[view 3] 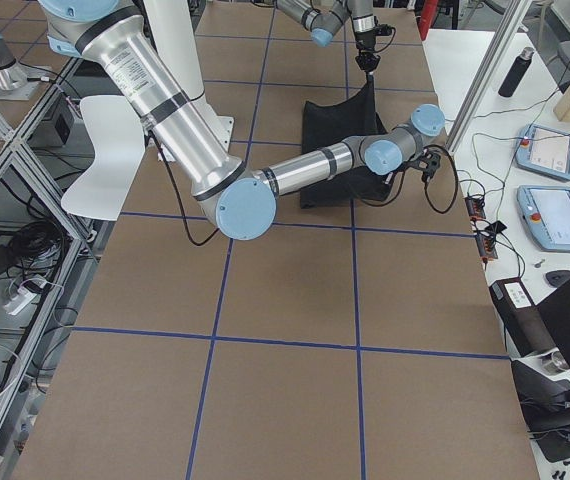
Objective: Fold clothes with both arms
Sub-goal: 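Lay the hem over the collar with both grippers, then open both grippers and raise them off the folded shirt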
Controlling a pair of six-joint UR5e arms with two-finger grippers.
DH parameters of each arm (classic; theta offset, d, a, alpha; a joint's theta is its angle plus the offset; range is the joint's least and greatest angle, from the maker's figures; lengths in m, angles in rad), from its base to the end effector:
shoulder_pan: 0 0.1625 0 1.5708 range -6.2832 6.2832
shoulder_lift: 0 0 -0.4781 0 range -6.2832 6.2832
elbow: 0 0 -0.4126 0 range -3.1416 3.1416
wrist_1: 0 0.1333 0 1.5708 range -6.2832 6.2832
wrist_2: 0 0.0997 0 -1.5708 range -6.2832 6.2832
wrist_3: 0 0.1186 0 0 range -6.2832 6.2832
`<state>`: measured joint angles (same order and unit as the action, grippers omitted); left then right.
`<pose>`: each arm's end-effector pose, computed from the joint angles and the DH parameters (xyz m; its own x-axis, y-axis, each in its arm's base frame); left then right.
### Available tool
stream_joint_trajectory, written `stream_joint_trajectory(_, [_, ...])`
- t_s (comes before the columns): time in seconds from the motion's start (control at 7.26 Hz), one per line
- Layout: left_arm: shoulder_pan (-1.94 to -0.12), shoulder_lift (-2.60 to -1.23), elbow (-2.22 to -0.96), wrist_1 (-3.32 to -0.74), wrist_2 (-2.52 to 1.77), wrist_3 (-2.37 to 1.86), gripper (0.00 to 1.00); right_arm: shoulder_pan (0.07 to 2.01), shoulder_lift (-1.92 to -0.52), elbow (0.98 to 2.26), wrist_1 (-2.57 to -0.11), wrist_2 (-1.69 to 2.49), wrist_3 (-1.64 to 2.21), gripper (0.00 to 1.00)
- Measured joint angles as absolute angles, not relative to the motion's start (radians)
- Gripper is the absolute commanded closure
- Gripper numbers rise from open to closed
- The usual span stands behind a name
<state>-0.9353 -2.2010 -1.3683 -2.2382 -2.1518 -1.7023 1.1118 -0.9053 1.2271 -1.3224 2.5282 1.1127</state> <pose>0.4146 -0.6770 0.3344 0.2193 -0.4819 -0.8483 0.4154 0.8329 -0.3657 -0.3252 -0.7399 0.4117 0.4763 0.3891 0.7885 -0.1225 0.9174 -0.3786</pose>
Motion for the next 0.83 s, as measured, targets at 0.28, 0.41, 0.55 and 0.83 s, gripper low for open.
stream_joint_trajectory(0.28, [-0.935,-2.199,-1.36,-2.239,-2.151,-1.701,1.0,1.111,-0.903,1.201,-1.322,2.516,1.11,1.0])
stream_joint_trajectory(0.41, [-0.935,-2.199,-1.358,-2.24,-2.151,-1.702,1.0,1.111,-0.902,1.196,-1.322,2.511,1.11,1.0])
stream_joint_trajectory(0.55, [-0.935,-2.201,-1.358,-2.239,-2.151,-1.703,1.0,1.111,-0.897,1.193,-1.322,2.509,1.111,1.0])
stream_joint_trajectory(0.83, [-0.933,-2.207,-1.359,-2.238,-2.151,-1.71,1.0,1.108,-0.88,1.192,-1.322,2.509,1.116,1.0])
